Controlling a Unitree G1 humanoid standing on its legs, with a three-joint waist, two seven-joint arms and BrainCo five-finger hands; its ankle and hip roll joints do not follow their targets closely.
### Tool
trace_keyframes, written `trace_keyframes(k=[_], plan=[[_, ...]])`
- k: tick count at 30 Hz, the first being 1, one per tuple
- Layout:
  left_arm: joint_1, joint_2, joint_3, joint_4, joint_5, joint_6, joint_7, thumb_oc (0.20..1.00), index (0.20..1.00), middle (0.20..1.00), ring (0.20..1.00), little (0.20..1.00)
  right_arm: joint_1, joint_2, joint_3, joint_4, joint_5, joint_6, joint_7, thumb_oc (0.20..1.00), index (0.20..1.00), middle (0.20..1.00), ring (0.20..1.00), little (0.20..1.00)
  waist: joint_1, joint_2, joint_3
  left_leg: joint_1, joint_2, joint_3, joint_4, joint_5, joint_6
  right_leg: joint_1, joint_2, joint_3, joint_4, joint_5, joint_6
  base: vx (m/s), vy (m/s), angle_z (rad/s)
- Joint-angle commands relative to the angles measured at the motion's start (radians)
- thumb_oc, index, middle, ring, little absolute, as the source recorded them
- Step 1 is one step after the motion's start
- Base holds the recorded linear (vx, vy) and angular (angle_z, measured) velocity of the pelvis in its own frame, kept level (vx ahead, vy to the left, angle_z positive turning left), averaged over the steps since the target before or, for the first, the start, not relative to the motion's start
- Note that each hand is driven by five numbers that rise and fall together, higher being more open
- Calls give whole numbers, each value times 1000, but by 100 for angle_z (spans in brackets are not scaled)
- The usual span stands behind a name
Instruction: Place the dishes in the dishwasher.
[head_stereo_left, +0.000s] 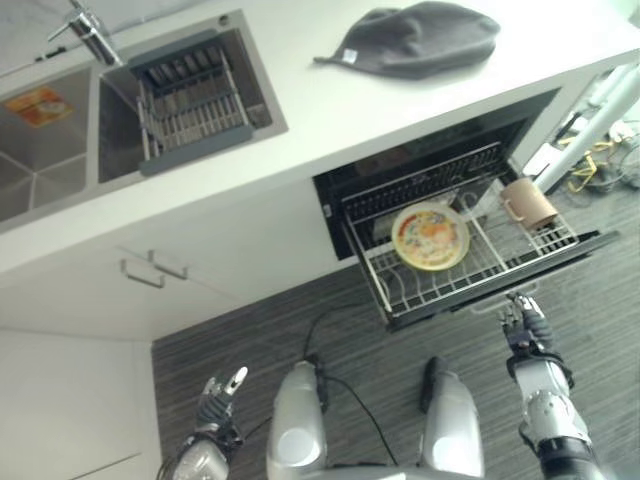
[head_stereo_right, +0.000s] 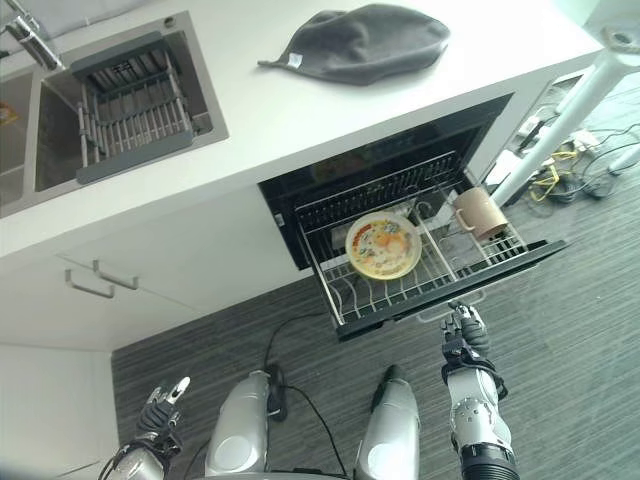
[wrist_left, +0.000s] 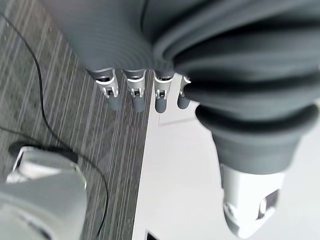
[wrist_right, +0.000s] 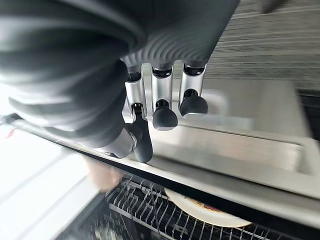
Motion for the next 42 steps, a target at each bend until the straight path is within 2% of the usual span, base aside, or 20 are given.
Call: trace_keyframes(k=[1,5,7,11,14,16,17,19,24,27,28,31,32,37,42], plan=[[26,65,-13,-40,-14,-13,5,1000,1000,1000,1000,1000,-45,-6,6,-24,190,6,54,200,200,200,200,200,20,0,-2,29,-5,-67,-131,100,3,73,1,9,74,-74,-17,5,62,9],[42,63,-43,-45,-10,-5,-7,1000,1000,1000,1000,1000,-83,-21,-22,52,343,61,96,200,200,200,200,200,41,18,-22,43,-10,-68,-149,106,-3,105,-7,-8,56,-76,-17,31,40,8],[51,61,-54,-34,-4,-5,-15,1000,1000,1000,1000,1000,-110,-41,-36,98,360,116,117,200,200,200,200,200,53,22,-30,48,-8,-74,-142,103,-6,119,-9,-17,57,-79,-22,37,4,0],[61,73,-63,-25,10,9,-27,1000,1000,1000,1000,1000,-181,-110,-48,155,292,168,142,200,200,200,200,200,77,26,-40,59,-3,-86,-131,100,-13,148,-13,-34,61,-87,-27,60,-11,9],[66,84,-78,-17,25,19,-31,1000,1000,1000,1000,1000,-273,-173,-50,187,230,159,128,200,200,200,200,200,103,38,-38,68,-5,-104,-135,106,-17,163,-17,-47,74,-96,-31,68,-1,7],[66,96,-77,-3,32,31,-39,1000,1000,1000,1000,1000,-353,-221,-49,238,170,179,135,200,200,200,200,200,126,48,-39,73,-11,-120,-147,118,-23,175,-21,-57,80,-102,-30,83,9,13],[65,102,-76,15,40,34,-48,1000,1000,1000,1000,1000,-407,-255,-40,286,129,215,145,200,200,200,200,200,143,56,-40,74,-17,-131,-157,130,-26,183,-25,-67,84,-105,-29,67,10,17],[63,105,-76,35,50,37,-61,1000,1000,1000,1000,1000,-455,-289,-25,328,99,244,145,200,200,200,200,200,161,68,-39,73,-25,-142,-173,146,-31,190,-30,-77,87,-110,-29,82,16,30],[58,110,-102,64,71,62,-124,1000,1000,1000,1000,1000,-695,-391,55,475,5,298,108,200,200,200,200,200,224,142,-17,51,-87,-182,-208,185,-36,192,-58,-109,137,-153,-36,117,82,40],[56,117,-103,63,76,79,-150,1000,1000,1000,1000,1000,-776,-430,89,535,-45,326,113,200,200,200,200,200,245,173,-6,30,-113,-193,-209,191,-32,168,-78,-113,172,-169,-36,73,75,9],[63,125,-104,56,77,83,-174,1000,1000,1000,1000,1000,-830,-469,107,581,-86,337,114,200,200,200,200,200,260,201,8,11,-131,-199,-213,202,-29,144,-93,-114,203,-182,-36,56,92,11],[69,139,-102,45,67,80,-197,1000,1000,1000,1000,1000,-895,-520,127,625,-126,339,100,200,200,200,200,200,281,238,18,-9,-154,-208,-244,229,-27,124,-106,-121,230,-201,-35,78,36,19],[60,162,-82,41,51,73,-233,1000,1000,1000,1000,1000,-1019,-593,167,680,-193,313,59,200,200,200,200,200,321,273,36,-33,-199,-240,-308,259,-29,99,-132,-125,299,-275,-29,96,-118,29],[59,189,-70,49,73,86,-271,1000,1000,1000,1000,1000,-1195,-683,238,742,-252,258,8,200,200,200,200,200,363,293,42,-77,-226,-275,-300,278,-20,52,-153,-134,389,-335,-44,39,-107,36],[74,212,-51,45,83,91,-303,1000,1000,1000,1000,1000,-1290,-747,296,774,-301,255,10,200,200,200,200,200,379,287,37,-92,-230,-286,-281,275,-17,47,-154,-142,407,-351,-51,54,-55,3]])
